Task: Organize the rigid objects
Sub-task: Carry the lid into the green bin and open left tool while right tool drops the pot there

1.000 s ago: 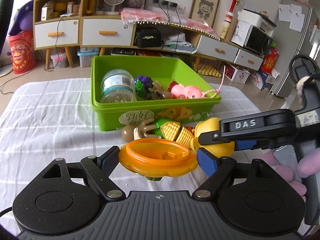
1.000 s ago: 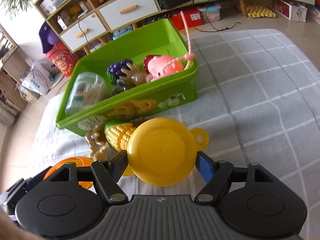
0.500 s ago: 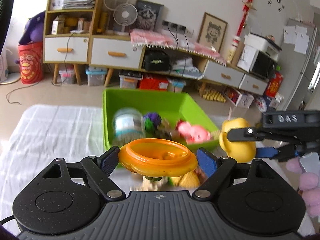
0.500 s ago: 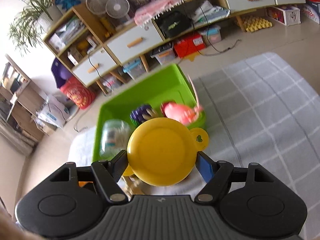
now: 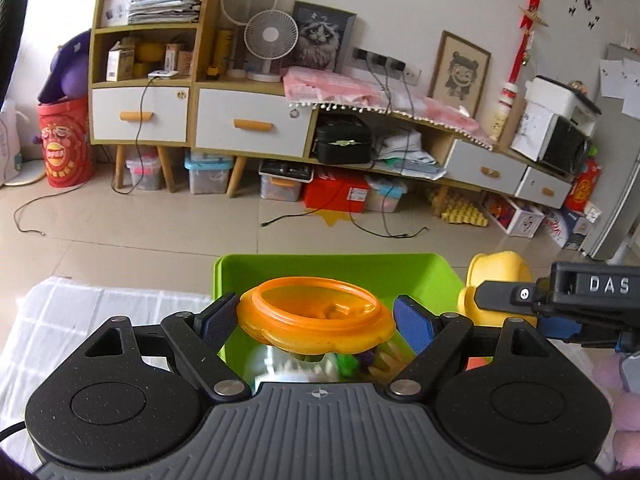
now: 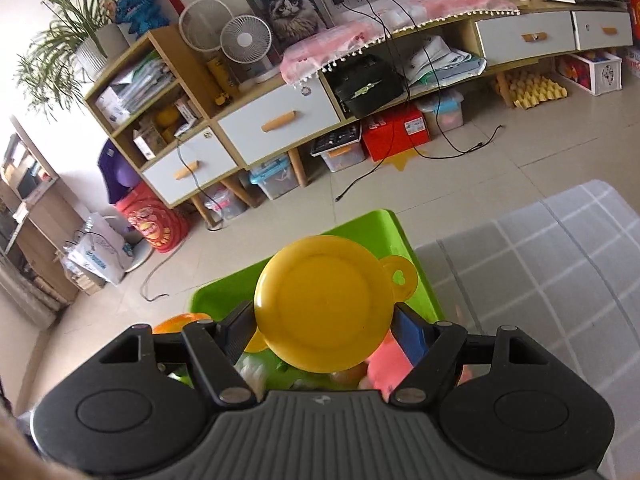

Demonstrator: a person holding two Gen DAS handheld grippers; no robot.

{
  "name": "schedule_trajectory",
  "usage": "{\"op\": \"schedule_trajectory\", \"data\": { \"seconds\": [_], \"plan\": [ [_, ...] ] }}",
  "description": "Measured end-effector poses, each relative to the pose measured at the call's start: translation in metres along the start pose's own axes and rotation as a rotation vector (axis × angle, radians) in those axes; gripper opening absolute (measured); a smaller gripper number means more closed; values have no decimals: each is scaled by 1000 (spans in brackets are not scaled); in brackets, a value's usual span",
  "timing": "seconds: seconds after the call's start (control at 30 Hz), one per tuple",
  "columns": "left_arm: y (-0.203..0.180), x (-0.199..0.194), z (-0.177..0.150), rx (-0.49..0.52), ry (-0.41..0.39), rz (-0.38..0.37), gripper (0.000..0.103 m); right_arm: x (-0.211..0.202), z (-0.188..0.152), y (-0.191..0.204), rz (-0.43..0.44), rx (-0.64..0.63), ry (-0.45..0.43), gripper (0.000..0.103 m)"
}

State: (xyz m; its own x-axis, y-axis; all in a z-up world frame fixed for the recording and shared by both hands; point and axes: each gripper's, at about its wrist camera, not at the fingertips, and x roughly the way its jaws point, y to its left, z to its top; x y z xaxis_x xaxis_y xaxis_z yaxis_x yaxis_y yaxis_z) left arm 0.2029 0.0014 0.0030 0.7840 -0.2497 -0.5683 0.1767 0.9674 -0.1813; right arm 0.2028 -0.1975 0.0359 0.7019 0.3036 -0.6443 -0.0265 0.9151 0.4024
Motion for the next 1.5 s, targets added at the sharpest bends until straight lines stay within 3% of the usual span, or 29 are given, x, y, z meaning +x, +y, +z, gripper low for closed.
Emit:
{"op": "schedule_trajectory", "data": {
  "seconds": [0.27,0.53,0.73,1.13,1.5],
  "plan": [
    [8,30,-1,32,10,33,85,36,3,-10,-3,-24,8,70],
    [10,37,-8,70,6,44,86,47,0,-13,5,-32,9,71],
    [9,32,-9,76,-15,31,100,39,1,-18,29,12,-9,77],
    [1,15,-8,64,-8,35,101,11,-1,-9,39,2,-19,78],
    [-2,-29,-17,29,-3,30,101,-37,-18,-3,36,-3,-26,78]
  ]
}}
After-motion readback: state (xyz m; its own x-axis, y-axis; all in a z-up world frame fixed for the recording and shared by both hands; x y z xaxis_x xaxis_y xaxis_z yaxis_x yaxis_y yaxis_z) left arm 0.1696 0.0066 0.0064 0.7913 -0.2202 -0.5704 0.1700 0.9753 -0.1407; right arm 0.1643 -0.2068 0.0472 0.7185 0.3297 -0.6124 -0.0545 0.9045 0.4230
